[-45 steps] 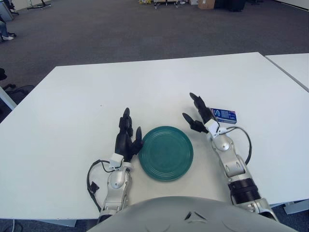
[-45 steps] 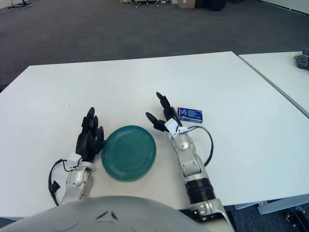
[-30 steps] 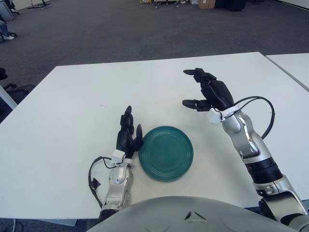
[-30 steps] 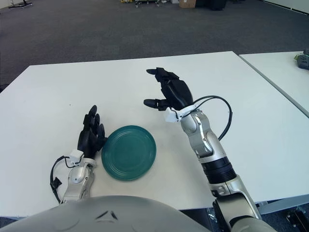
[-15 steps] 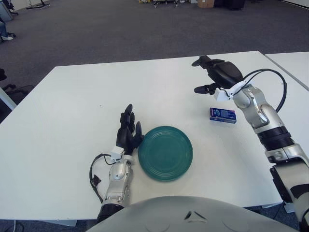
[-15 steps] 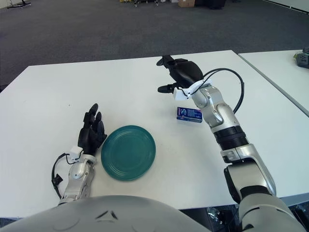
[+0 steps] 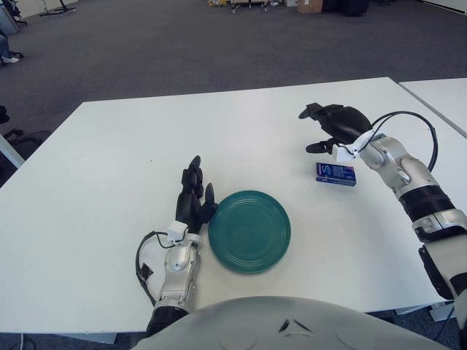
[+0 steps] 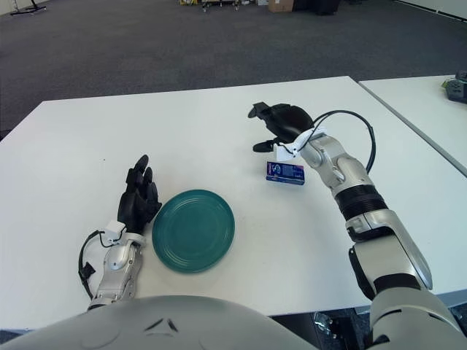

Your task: Put the gum into the plate.

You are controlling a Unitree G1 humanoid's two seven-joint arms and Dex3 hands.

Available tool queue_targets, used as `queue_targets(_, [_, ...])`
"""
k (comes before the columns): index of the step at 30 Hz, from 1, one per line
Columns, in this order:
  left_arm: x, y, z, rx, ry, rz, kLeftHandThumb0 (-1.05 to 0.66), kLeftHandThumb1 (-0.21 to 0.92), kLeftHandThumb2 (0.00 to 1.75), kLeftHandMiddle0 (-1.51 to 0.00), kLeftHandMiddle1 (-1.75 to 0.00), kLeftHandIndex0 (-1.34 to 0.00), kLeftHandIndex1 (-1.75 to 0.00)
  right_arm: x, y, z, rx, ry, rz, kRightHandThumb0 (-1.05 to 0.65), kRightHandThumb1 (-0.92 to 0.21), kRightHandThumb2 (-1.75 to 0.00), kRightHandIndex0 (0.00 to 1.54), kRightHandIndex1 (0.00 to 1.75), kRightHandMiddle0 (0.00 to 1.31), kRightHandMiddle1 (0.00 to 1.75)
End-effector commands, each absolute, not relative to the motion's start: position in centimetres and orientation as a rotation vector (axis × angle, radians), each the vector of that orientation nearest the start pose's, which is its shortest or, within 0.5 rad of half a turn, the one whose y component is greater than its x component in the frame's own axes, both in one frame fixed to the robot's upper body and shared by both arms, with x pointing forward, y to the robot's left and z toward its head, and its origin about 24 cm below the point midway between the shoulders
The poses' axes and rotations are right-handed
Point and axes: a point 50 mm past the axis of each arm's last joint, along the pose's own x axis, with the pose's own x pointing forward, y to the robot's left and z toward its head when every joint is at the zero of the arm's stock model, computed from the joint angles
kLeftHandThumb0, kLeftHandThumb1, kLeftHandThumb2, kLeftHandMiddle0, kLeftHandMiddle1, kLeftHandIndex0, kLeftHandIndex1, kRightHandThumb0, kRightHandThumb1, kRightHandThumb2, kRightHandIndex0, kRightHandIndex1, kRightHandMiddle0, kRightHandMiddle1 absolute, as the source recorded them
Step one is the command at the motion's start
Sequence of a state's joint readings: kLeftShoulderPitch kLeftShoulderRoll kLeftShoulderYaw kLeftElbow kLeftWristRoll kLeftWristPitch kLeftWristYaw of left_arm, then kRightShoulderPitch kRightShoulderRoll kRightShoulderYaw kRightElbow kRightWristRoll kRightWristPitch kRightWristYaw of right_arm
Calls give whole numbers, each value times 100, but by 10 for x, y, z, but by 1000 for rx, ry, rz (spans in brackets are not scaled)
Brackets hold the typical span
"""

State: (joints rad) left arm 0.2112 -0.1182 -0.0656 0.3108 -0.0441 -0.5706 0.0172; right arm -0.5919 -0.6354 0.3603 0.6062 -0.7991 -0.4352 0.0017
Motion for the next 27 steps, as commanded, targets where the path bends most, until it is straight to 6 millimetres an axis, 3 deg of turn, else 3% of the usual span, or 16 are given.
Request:
queue_targets(1, [167, 117, -46, -213, 94, 103, -97, 92, 71, -16, 0, 0, -51, 348, -202, 100, -1537, -281, 457, -90, -92, -66, 33, 0, 0, 77])
queue_targets(8, [166, 117, -45, -231, 100, 92, -96, 92, 69, -16, -1, 0, -50, 346, -215, 88, -1549, -206, 470, -94, -92, -72, 28, 0, 0, 66])
queue_targets(27, [167, 117, -43, -226, 65, 92, -97, 92, 68, -16, 0, 0, -45, 333, -233, 68, -1529, -103, 489, -98, -92, -75, 26, 0, 0, 56])
